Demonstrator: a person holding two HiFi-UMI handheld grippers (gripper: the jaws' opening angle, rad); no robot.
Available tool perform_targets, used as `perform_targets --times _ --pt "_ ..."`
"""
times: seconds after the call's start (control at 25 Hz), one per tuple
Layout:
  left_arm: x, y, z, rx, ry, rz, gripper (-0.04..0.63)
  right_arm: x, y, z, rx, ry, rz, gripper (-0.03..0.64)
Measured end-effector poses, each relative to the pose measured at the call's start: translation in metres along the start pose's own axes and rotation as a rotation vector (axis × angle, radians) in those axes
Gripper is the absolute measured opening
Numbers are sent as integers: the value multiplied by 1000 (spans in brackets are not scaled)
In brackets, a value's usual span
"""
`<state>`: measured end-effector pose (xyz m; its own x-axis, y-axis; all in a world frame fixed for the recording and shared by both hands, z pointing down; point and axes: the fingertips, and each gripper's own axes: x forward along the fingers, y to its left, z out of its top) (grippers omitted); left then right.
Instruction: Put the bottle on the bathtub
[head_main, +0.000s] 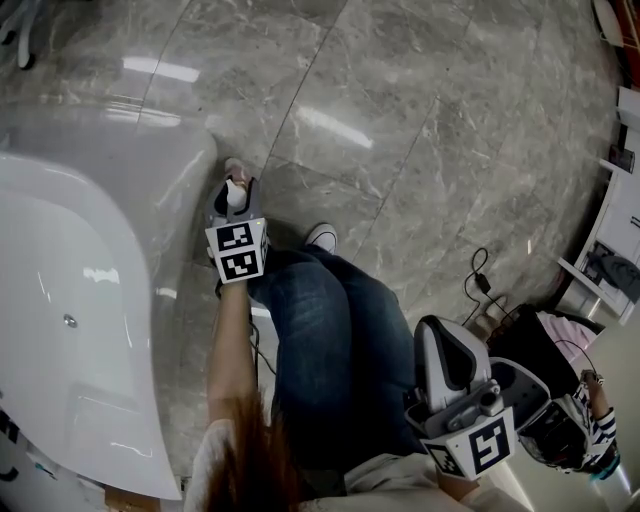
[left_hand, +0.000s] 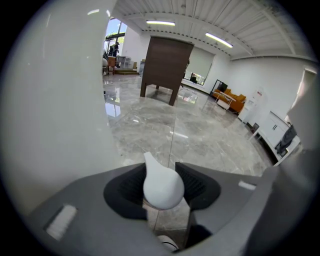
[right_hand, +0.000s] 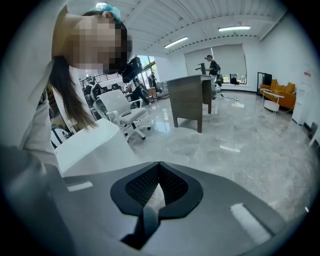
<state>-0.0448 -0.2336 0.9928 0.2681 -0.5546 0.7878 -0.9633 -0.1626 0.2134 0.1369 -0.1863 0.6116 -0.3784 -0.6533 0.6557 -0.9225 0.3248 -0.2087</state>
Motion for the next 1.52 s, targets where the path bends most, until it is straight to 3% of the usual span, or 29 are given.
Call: perform_targets --times 0.28,0.48,0.76,1.08,1.28,1.52 --pt "7 1 -12 7 19 -19 199 -8 2 -6 -2 0 -10 -2" --pt "8 -4 0 34 12 -49 199 -6 0 -7 3 4 -8 -2" --pt "7 -5 -2 116 88 -85 210 -8 2 -7 12 16 -2 -2" --pt "-7 -3 -3 76 130 -64 224 -13 10 -7 16 29 2 -2" --pt "-25 -5 5 78 113 -63 224 -25 20 -4 24 38 6 -2" --pt "-63 -13 21 26 94 -53 221 -47 39 12 46 49 29 -2"
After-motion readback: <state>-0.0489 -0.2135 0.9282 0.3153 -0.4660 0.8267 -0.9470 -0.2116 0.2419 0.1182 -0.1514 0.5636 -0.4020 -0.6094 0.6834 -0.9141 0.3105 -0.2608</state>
